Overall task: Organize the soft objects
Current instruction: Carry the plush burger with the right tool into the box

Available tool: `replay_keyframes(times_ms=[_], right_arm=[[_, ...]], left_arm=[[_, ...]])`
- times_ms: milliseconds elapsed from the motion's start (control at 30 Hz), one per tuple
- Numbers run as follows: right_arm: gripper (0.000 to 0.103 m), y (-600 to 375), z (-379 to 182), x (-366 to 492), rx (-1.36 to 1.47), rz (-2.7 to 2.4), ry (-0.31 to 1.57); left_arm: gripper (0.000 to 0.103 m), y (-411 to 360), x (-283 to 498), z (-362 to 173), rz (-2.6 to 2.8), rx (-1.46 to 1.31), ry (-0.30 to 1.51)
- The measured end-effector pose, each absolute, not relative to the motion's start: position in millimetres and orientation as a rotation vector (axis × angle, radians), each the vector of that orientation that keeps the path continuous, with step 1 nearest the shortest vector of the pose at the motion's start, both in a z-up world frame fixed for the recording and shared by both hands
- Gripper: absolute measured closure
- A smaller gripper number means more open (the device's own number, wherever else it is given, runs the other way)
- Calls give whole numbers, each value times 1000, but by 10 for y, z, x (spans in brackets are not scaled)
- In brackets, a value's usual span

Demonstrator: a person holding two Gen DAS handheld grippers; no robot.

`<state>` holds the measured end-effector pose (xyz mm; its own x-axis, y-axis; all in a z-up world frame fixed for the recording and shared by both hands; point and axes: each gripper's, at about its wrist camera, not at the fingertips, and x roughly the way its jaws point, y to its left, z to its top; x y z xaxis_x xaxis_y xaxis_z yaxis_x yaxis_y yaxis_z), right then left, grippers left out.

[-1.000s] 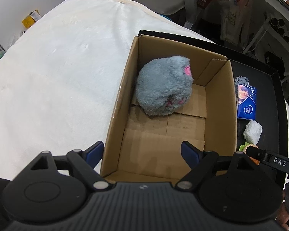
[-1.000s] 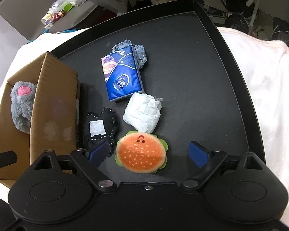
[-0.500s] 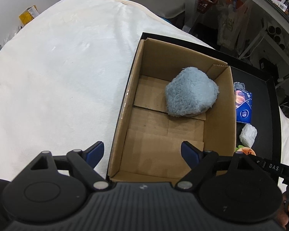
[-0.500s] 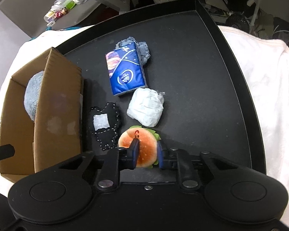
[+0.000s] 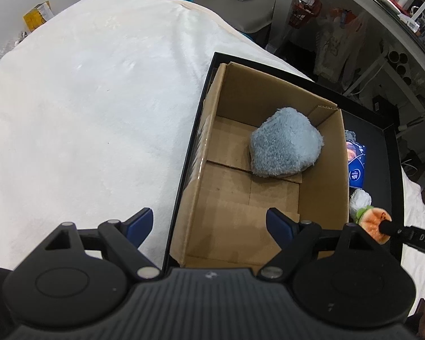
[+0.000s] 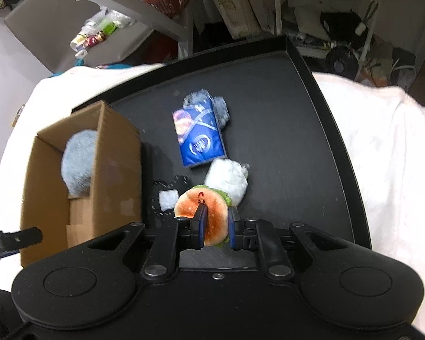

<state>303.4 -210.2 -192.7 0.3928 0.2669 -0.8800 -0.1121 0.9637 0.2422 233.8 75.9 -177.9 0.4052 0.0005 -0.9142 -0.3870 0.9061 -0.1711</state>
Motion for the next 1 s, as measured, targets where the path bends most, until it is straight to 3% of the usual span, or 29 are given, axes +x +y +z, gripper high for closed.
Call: replay_keyframes(times_ms=[467,767,933,1000], right_arm=[[88,-1712,-1427,3110,120,282,1052],[88,-1425,-1252,3167,98,310,1025],[88,-1259,-1228,3181,86,323,1022],[88,-1184,-1227,3191,80,327,1023]], left_arm=[[23,969,2322,-1759,227,-459,1090],[42,1073,2333,-1839,202,-515,1093],[63,1115,2353,-1915,180,-551,1105],[66,1128,2360,-1941,174,-559,1111]])
